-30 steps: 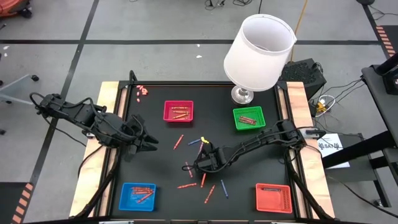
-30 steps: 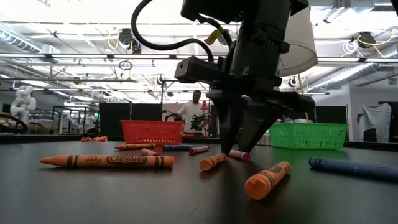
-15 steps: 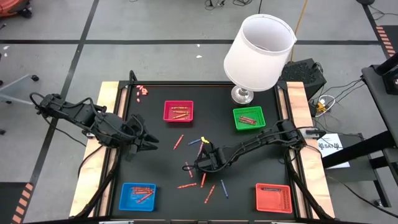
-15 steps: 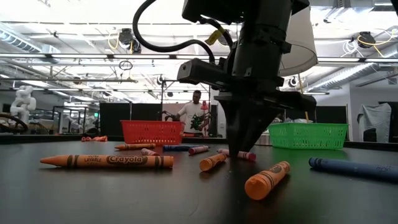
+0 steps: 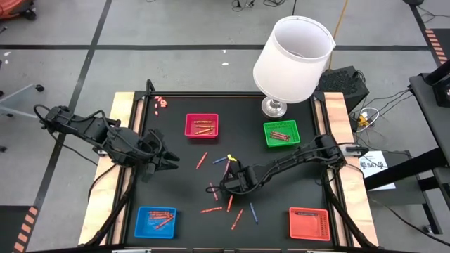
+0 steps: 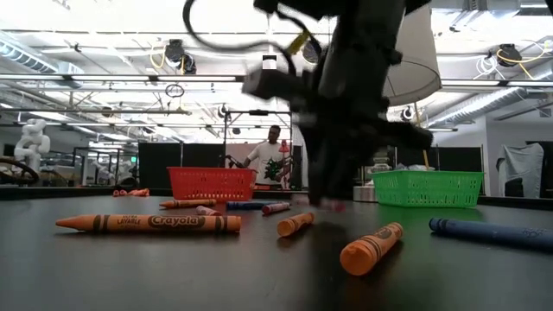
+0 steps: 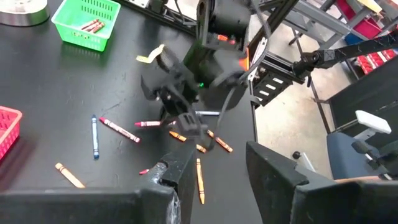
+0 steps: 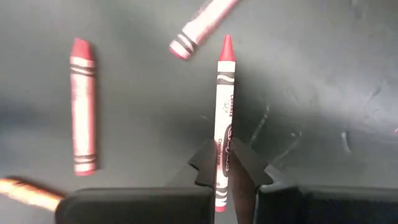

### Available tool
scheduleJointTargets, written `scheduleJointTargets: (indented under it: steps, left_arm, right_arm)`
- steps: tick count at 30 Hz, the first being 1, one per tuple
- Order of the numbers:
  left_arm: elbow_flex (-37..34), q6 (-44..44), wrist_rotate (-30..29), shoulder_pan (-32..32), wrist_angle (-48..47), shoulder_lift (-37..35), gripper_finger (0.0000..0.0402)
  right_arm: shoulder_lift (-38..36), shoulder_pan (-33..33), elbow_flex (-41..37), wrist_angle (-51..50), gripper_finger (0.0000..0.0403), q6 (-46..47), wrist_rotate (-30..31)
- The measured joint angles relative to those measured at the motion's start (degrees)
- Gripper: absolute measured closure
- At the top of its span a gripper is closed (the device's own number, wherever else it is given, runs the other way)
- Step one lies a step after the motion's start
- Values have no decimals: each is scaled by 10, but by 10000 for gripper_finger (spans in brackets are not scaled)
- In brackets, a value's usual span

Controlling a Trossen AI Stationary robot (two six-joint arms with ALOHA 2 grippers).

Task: Sort crayons
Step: Put the red crayon into the green basket

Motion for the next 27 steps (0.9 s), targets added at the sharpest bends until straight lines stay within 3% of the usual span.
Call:
scheduleJointTargets:
  steps: [15, 27]
  left_arm:
    - [0, -5, 0, 0, 0, 0, 262]
    - [0, -31, -46, 0, 4, 0, 262]
  right_arm:
    - [-103, 0, 1, 60, 394, -98, 17]
    - [-249, -3, 2, 68, 394, -235, 62]
